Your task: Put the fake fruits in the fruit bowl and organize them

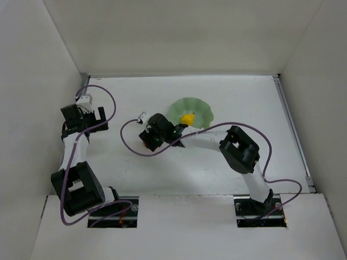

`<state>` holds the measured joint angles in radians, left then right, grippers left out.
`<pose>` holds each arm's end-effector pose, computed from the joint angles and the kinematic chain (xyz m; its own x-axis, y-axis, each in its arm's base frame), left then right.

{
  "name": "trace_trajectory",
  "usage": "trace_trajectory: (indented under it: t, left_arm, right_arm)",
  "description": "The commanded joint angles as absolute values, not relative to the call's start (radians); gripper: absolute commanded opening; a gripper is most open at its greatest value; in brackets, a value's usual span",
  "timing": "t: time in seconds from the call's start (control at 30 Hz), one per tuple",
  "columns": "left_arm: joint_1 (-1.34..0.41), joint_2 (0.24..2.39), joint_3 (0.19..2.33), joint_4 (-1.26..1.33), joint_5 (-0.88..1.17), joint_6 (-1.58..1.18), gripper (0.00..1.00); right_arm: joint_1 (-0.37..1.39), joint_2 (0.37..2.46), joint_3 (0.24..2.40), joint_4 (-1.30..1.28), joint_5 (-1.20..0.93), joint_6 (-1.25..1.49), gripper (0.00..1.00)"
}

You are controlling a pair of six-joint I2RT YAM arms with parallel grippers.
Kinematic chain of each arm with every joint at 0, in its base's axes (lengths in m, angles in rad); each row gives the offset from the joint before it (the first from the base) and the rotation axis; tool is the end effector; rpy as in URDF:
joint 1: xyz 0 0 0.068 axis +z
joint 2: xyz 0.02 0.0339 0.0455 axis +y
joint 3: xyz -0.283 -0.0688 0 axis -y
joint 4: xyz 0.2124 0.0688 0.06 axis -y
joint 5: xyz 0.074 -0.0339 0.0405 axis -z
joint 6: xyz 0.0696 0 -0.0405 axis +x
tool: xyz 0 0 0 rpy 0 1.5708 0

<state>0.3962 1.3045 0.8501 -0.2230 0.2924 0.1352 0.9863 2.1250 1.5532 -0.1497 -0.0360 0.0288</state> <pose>0.2589 0.0866 0.2591 -0.5948 -0.1089 -0.7964 -0.0829 0.9938 -0.0740 0.2671 0.4082 0.1948 -0.3887 -0.5354 -0.7498 -0.8375 0.5445 0.0454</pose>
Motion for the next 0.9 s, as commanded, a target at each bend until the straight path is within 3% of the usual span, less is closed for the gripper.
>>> trace_trajectory:
  t: [0.0, 0.2, 0.43, 0.53, 0.57, 0.63, 0.7, 0.73, 0.87]
  left_arm:
    - [0.397, 1.278, 0.85, -0.196, 0.305, 0.147, 1.0]
    - [0.395, 1.279, 0.845, -0.193, 0.305, 0.147, 1.0]
    - [0.389, 1.279, 0.842, -0.192, 0.305, 0.153, 1.0]
    - [0.389, 1.276, 0.839, -0.192, 0.305, 0.16, 1.0]
    - [0.389, 1.275, 0.838, -0.192, 0.305, 0.161, 1.0]
    - [0.39, 1.275, 0.838, -0.193, 0.305, 0.161, 1.0]
    - [0.392, 1.275, 0.839, -0.193, 0.305, 0.161, 1.0]
    - [0.392, 1.275, 0.841, -0.195, 0.305, 0.161, 1.0]
    - [0.393, 1.275, 0.839, -0.195, 0.305, 0.161, 1.0]
  right_arm:
    - [0.998, 1.976, 1.542, -0.089, -0.023, 0.046, 0.16]
    - [0.827, 1.832, 1.425, 0.026, 0.142, 0.277, 0.17]
    - [0.604, 1.87, 1.402, -0.139, 0.262, 0.408, 0.16]
    - [0.559, 1.868, 1.371, -0.146, 0.275, 0.429, 0.22]
    - [0.544, 1.862, 1.361, -0.144, 0.275, 0.443, 0.27]
    - [0.528, 1.85, 1.345, -0.132, 0.258, 0.453, 0.49]
    - [0.525, 1.833, 1.338, -0.12, 0.238, 0.445, 0.8]
    - [0.525, 1.824, 1.338, -0.118, 0.229, 0.439, 1.0]
    - [0.524, 1.763, 1.336, -0.118, 0.216, 0.425, 1.0]
